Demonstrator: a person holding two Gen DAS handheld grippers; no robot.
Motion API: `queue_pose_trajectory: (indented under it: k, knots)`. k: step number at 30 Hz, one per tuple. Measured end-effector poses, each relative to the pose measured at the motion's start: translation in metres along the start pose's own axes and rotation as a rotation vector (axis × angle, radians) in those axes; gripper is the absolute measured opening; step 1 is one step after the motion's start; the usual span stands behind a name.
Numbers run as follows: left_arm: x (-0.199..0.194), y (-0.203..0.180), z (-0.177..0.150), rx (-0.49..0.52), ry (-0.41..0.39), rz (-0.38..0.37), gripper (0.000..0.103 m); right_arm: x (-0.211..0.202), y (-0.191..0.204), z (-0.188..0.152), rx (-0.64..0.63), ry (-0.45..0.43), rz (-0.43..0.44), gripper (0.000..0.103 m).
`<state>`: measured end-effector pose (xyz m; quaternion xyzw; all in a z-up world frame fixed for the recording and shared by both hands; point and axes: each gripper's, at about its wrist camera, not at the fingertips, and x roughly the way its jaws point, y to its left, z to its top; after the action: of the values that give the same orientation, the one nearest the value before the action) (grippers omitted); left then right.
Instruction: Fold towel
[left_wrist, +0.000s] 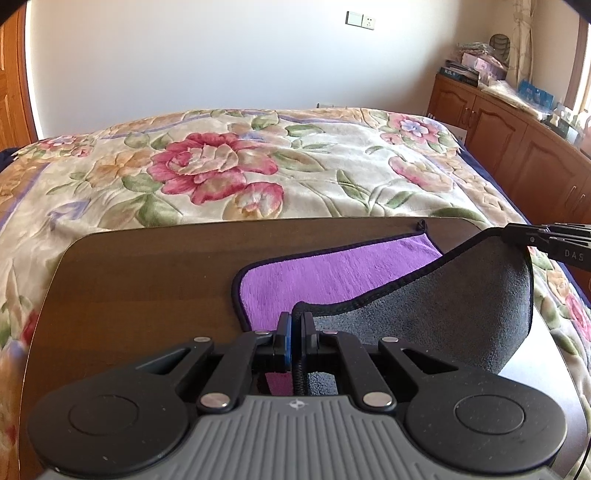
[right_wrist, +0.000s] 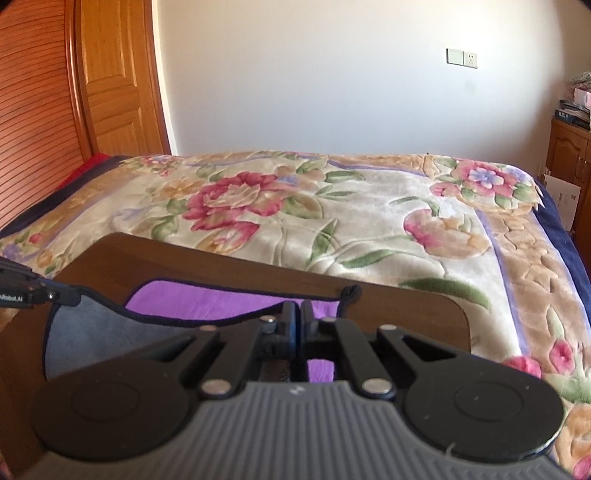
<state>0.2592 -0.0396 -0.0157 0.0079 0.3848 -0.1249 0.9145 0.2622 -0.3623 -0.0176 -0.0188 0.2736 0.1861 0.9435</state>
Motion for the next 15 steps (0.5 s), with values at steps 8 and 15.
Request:
queue_pose_trajectory:
  k: [8, 15]
  knots:
    - [0.010, -0.002, 0.012, 0.010, -0.003, 0.001, 0.001, 0.011, -0.001, 0.005, -0.007, -0.008, -0.001, 0.003]
    - [0.018, -0.001, 0.020, -0.001, -0.007, -0.002, 0.001, 0.017, -0.008, 0.010, 0.004, -0.021, -0.005, 0.003]
